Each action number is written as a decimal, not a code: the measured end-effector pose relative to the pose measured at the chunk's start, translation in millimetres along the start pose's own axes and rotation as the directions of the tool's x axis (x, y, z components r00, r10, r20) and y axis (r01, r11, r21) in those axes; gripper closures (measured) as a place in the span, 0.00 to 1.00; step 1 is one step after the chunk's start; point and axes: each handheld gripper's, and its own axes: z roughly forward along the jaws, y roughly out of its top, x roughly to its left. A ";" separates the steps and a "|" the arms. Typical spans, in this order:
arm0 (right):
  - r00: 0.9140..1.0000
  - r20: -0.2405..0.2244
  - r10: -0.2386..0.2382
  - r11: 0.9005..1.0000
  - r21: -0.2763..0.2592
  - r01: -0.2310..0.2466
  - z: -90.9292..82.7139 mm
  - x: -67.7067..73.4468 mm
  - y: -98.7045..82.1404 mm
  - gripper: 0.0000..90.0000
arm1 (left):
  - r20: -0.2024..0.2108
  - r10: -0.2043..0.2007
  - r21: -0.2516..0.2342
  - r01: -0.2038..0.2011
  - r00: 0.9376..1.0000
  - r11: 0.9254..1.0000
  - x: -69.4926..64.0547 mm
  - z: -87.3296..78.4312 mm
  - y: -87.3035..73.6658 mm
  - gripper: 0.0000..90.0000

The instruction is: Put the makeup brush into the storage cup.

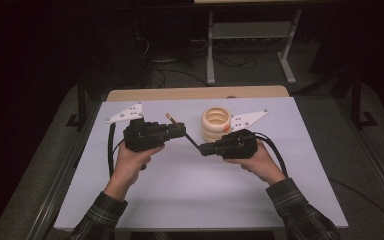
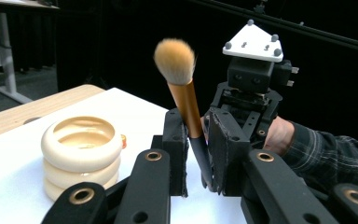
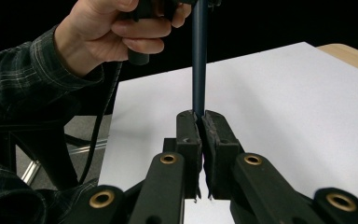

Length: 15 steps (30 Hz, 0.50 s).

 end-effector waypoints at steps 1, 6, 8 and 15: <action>1.000 -0.003 0.000 1.000 0.002 0.000 0.3 -0.1 -0.2 0.94 | 0.008 -0.002 0.000 0.002 1.000 1.000 -0.1 0.3 -0.1 0.86; 1.000 -0.018 -0.011 1.000 0.013 0.011 3.4 0.0 -1.3 0.97 | 0.039 -0.006 0.001 0.006 0.999 1.000 -0.7 1.9 0.0 0.90; 1.000 -0.020 -0.016 1.000 0.009 0.016 4.9 0.0 -1.8 0.99 | 0.033 0.011 0.012 -0.011 0.999 1.000 -2.2 2.9 -0.2 0.92; 1.000 -0.019 -0.023 1.000 0.017 0.024 5.3 0.2 -2.3 0.99 | 0.028 0.026 0.030 -0.027 0.999 0.999 -4.6 4.6 0.1 0.93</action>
